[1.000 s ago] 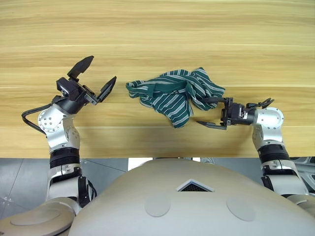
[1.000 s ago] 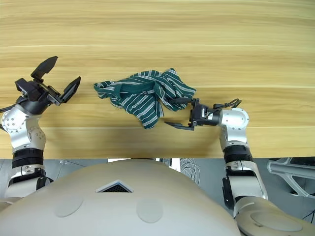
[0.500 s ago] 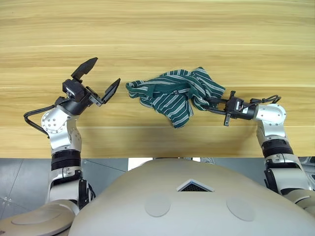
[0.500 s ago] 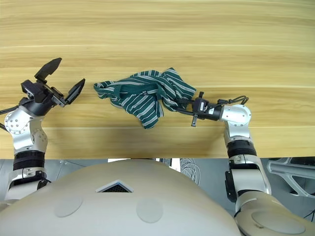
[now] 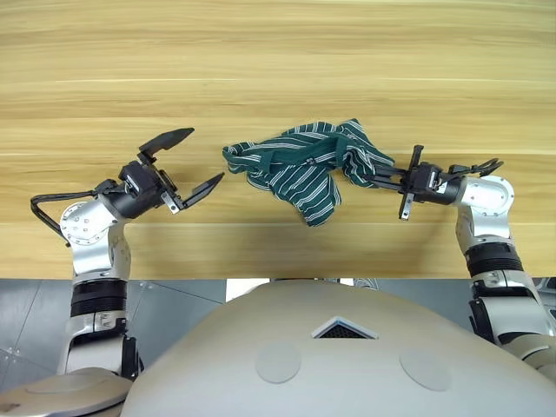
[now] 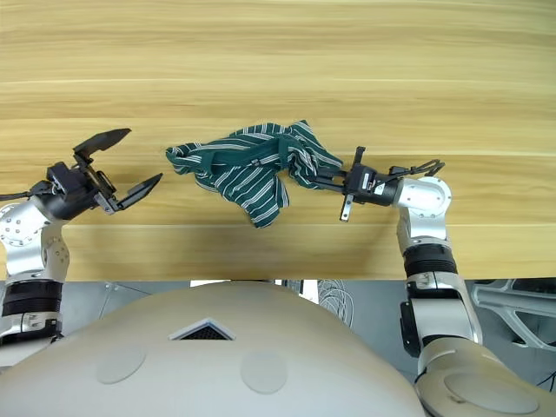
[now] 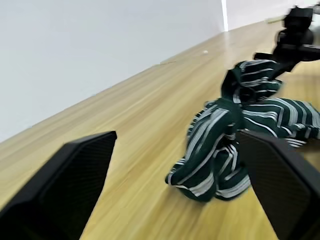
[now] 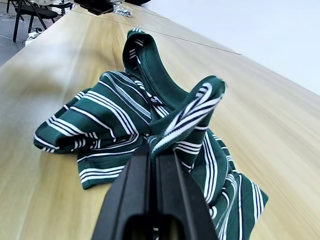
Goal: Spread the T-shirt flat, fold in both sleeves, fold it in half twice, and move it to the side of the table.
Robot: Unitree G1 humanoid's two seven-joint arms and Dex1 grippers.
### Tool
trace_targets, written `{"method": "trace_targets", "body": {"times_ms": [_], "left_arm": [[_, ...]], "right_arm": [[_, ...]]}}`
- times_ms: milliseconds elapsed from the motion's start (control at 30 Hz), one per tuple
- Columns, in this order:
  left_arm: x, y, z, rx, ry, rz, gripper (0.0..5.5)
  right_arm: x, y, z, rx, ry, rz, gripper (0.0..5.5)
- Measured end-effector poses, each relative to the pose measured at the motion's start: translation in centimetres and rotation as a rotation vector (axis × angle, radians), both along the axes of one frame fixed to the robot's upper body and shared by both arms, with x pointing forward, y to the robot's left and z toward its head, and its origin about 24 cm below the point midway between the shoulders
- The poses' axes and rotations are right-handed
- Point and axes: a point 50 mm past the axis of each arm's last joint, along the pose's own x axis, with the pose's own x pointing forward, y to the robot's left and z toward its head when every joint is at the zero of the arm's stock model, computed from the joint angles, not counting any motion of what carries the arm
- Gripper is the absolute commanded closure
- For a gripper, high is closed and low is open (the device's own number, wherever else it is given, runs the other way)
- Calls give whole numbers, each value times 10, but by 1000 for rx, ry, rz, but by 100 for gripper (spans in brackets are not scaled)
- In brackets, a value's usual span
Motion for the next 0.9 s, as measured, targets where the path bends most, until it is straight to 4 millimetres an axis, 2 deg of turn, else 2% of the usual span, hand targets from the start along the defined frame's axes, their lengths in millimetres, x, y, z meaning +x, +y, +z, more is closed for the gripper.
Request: {"method": "trace_targets", "body": {"times_ms": [133,233,333,600,900], "left_arm": [[20,-5,-3,71,45,-49,118],[36,-5,1,80,54,-63,164],[43,-9,-3,106,87,-94,213],[41,-25,-26,198,211,-227,339],[46,-20,-26,252,224,-230,465]], "right_arm": [[1,0,2,1,-6,2,548],[1,2,2,0,-9,8,550],[1,3,3,1,-15,15,550],[2,7,6,2,-34,34,550],[2,10,6,3,-34,45,550]]}}
